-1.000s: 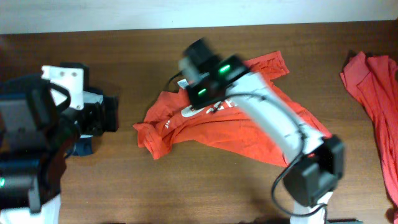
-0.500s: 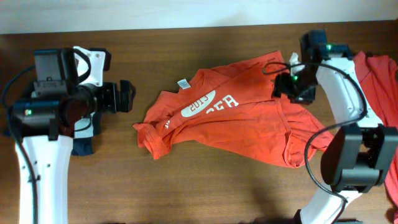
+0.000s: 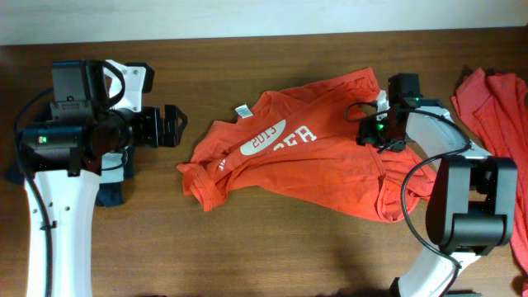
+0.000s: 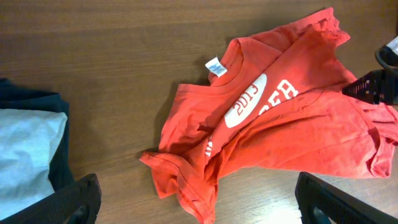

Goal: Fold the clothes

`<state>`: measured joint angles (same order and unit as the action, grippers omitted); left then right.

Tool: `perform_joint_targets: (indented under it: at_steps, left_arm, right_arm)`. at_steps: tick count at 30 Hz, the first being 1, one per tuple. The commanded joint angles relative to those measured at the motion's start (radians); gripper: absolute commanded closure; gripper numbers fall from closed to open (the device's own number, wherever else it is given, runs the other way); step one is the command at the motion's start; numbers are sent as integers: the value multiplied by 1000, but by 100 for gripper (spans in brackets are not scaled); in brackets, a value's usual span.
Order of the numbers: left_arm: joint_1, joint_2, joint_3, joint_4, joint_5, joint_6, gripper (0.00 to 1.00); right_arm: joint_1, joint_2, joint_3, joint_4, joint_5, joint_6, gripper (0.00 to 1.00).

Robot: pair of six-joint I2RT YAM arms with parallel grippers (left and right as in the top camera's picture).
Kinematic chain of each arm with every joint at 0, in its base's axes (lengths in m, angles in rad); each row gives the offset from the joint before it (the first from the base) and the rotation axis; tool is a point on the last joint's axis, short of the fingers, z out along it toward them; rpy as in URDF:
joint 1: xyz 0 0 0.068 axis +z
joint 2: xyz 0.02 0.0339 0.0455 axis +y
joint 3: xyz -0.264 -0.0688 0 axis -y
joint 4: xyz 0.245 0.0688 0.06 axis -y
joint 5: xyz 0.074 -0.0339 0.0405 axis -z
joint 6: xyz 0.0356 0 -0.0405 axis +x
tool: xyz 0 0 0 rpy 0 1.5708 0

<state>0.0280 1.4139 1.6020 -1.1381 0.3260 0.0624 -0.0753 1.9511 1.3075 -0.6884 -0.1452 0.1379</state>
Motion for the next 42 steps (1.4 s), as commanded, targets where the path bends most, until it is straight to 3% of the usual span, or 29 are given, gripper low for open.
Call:
perform_joint_targets:
  at_steps: [1, 5, 7, 10, 13, 20, 30, 42]
  left_arm:
    - [-2, 0, 6, 0, 26, -2, 1]
    - [-2, 0, 6, 0, 26, -1, 1]
    - [-2, 0, 6, 1, 26, 19, 1]
    - [-2, 0, 6, 0, 22, 40, 1]
    - [-2, 0, 6, 0, 22, 40, 1]
    - [-2, 0, 6, 2, 22, 40, 1]
    - [-2, 0, 6, 23, 22, 40, 1]
    - [-2, 0, 6, 46, 22, 40, 1]
  right_arm:
    - [3, -4, -3, 16, 18, 11, 47]
    - [3, 11, -16, 24, 15, 13, 48]
    - [3, 16, -27, 34, 14, 28, 66]
    - [3, 10, -27, 32, 15, 16, 84]
    - [3, -29, -24, -2, 15, 16, 96]
    - [3, -288, -13, -147, -48, 19, 96]
    - [36, -710, -13, -612, -92, 85, 96]
    - [240, -874, -13, -907, -166, 159, 96]
